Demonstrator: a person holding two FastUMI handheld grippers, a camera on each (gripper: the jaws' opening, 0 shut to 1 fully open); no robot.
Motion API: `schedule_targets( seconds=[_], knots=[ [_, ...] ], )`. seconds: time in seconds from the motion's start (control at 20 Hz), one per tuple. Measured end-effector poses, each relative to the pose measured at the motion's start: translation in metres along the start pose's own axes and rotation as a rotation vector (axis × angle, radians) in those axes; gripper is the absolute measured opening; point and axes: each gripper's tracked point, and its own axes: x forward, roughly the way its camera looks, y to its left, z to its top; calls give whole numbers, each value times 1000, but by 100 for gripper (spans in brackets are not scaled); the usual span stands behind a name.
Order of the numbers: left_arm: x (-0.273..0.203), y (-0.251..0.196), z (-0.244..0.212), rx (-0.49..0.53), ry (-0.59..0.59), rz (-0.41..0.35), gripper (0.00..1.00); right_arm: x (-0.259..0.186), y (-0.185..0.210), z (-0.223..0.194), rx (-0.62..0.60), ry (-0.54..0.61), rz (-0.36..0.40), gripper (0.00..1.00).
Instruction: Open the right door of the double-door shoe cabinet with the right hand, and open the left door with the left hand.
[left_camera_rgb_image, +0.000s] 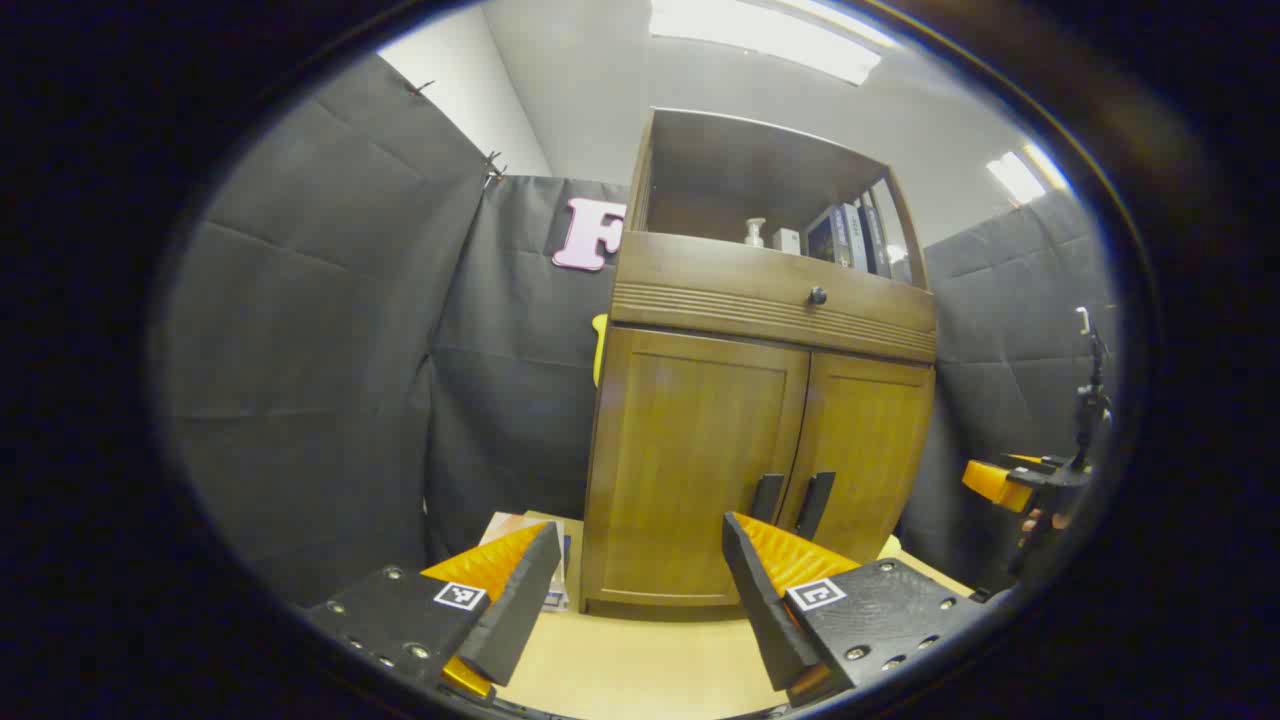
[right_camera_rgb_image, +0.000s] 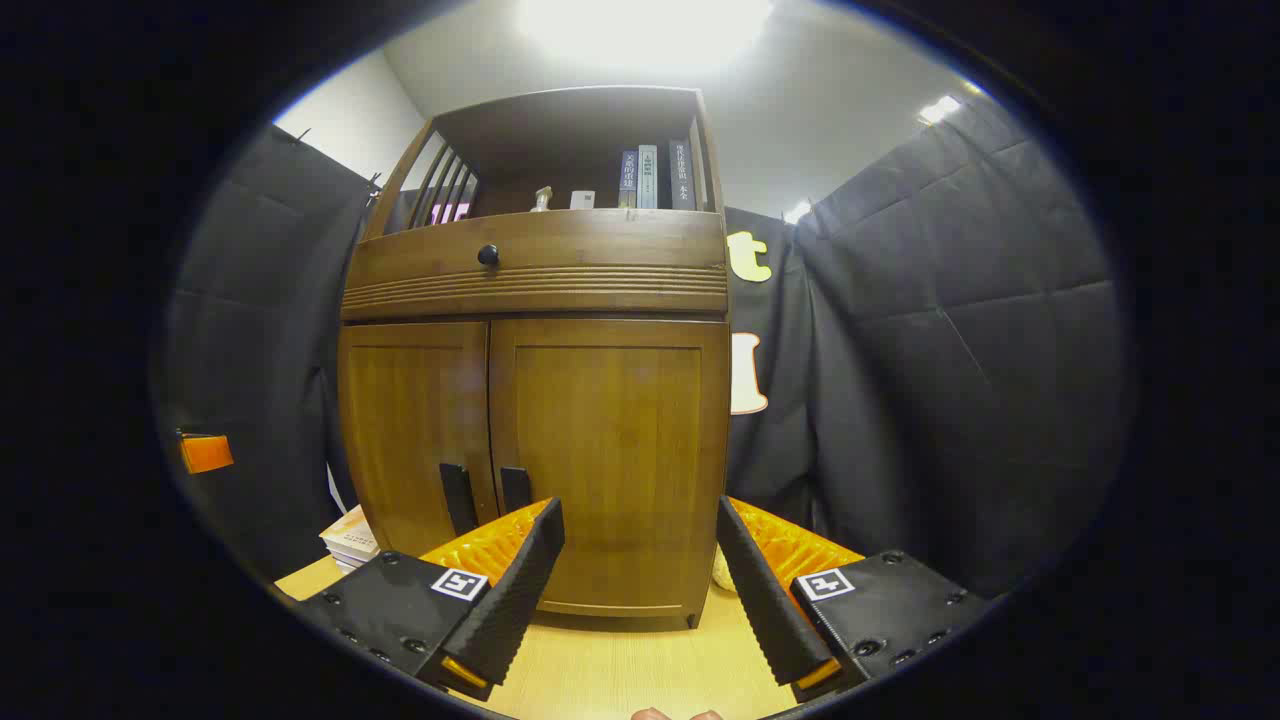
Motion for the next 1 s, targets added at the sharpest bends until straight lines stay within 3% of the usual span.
schedule_targets(
  seconds=[0.45, 0.55, 0.65, 1.0],
  knots=[
    [-19, -14, -28, 46, 36, 4, 91, -10, 16, -10, -1, 39, 58, 94],
    [-22, -13, -32, 71, 43, 15, 95, -7, 22, -11, 1, 49, 77, 96],
    [-26, -13, -36, 80, 47, 21, 91, -2, 28, -11, 0, 53, 95, 95],
    [-36, -11, -46, 76, 58, 49, 91, 24, 47, 1, -15, 45, 145, 94]
  ],
)
